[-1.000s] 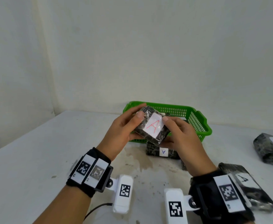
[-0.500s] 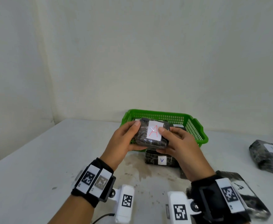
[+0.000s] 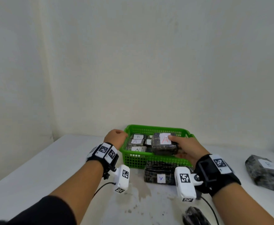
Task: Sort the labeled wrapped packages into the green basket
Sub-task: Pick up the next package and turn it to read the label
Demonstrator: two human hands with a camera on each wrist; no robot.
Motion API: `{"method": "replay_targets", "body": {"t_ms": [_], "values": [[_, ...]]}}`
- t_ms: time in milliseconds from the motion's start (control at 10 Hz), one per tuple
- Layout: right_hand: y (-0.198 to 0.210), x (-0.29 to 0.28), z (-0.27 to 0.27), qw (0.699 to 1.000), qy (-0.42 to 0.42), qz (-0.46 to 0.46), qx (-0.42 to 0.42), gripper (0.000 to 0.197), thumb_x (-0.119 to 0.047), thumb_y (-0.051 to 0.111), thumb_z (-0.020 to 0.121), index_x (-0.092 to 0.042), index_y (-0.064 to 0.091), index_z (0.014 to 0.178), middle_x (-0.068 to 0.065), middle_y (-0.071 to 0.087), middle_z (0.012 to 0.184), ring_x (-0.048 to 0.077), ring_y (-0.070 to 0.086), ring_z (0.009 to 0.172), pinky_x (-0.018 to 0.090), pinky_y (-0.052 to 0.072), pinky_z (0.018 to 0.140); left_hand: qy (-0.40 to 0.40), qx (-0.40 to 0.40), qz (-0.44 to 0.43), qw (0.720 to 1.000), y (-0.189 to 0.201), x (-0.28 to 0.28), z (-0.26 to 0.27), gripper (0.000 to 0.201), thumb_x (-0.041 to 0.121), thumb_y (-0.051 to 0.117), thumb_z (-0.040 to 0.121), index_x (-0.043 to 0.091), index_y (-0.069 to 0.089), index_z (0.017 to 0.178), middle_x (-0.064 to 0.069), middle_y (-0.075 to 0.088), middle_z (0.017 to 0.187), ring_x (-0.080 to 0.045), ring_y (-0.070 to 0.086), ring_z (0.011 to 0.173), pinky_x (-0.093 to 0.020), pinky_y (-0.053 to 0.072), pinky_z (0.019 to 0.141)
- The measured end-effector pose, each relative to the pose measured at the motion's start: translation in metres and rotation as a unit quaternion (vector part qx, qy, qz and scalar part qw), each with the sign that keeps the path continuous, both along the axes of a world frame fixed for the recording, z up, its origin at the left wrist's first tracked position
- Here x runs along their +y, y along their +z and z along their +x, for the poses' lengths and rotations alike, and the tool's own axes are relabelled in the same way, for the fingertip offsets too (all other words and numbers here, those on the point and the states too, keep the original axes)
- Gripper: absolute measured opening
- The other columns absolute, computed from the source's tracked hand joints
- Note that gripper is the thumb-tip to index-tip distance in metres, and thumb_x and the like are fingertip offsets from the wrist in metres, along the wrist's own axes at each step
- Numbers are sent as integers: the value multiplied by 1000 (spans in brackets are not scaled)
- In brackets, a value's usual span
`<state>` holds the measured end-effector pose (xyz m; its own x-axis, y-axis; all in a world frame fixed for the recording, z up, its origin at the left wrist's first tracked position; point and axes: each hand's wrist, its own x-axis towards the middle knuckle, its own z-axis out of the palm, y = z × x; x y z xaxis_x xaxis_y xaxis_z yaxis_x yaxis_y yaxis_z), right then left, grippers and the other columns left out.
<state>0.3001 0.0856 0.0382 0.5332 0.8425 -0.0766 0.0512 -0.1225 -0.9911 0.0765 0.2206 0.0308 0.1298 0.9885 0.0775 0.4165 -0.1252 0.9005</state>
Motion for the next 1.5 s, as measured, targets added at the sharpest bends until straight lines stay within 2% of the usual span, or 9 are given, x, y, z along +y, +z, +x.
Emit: {"method": "replay_targets", "body": {"t_ms": [200, 300, 400, 700, 800, 1000, 1100, 1300, 1500], "values": [[5, 28, 13, 997, -5, -55, -55, 22, -21, 77, 94, -1, 69, 98, 10, 70, 88, 22, 66, 66, 27, 52, 49, -3, 29, -69, 997, -6, 30, 24, 65, 25, 61, 88, 5, 39, 146, -13, 49, 143, -30, 52, 126, -27, 38, 88], [2, 42, 19, 989, 10, -110, -95, 23, -23, 77, 93, -3, 66, 92, 13, 70, 98, 25, 67, 75, 39, 61, 69, -3, 55, -70, 996, -2, 36, 34, 16, 20, 58, 89, 8, 55, 99, -5, 58, 91, -19, 55, 77, -25, 35, 62], [-3, 51, 22, 966, 35, -178, -183, 33, -31, 77, 93, -2, 65, 103, 11, 69, 100, 22, 66, 78, 34, 60, 73, -2, 86, -53, 995, -2, 43, 40, 24, 15, 54, 87, 12, 42, 67, -1, 43, 67, -15, 40, 57, -26, 28, 53], [-8, 66, 21, 908, 95, -266, -311, 31, -42, 67, 99, -11, 69, 96, 10, 73, 116, 22, 70, 105, 31, 57, 95, -32, 302, -3, 953, -27, 64, 41, 26, -2, 36, 101, -11, 60, 107, -20, 61, 125, -31, 60, 116, -31, 44, 83], [-13, 75, 22, 899, 102, -276, -323, 25, -33, 72, 95, -8, 73, 99, 11, 70, 111, 20, 63, 96, 21, 50, 65, -51, 333, 33, 941, -25, 63, 39, 33, -3, 34, 102, -8, 57, 125, -21, 58, 129, -33, 58, 120, -32, 46, 96], [-14, 78, 17, 883, 87, -294, -354, 39, -44, 73, 94, -12, 61, 76, 9, 66, 108, 21, 59, 87, 28, 48, 81, -4, 229, -20, 973, -23, 61, 46, 35, 8, 39, 102, -6, 57, 129, -1, 43, 71, -9, 40, 60, -15, 33, 56], [-15, 77, 18, 878, 88, -304, -360, 53, -46, 76, 91, -1, 68, 119, 11, 66, 123, 24, 60, 98, 29, 47, 84, -31, 307, -6, 951, -24, 64, 44, 36, 9, 39, 102, -7, 57, 128, 0, 36, 67, -10, 31, 55, -17, 27, 51], [-17, 77, 16, 880, 80, -294, -365, 53, -45, 80, 88, -1, 66, 115, 11, 66, 115, 26, 62, 102, 29, 48, 77, -32, 261, 19, 965, -29, 64, 38, 26, -2, 38, 101, -9, 61, 113, -18, 62, 117, -30, 60, 110, -30, 47, 89], [-17, 76, 15, 889, 81, -282, -352, 44, -46, 79, 89, -11, 58, 73, 4, 64, 84, 22, 64, 82, 31, 56, 75, -40, 268, 47, 961, -40, 72, 36, 38, -4, 42, 98, 7, 33, 63, -14, 57, 94, -25, 60, 87, -29, 39, 75]]}}
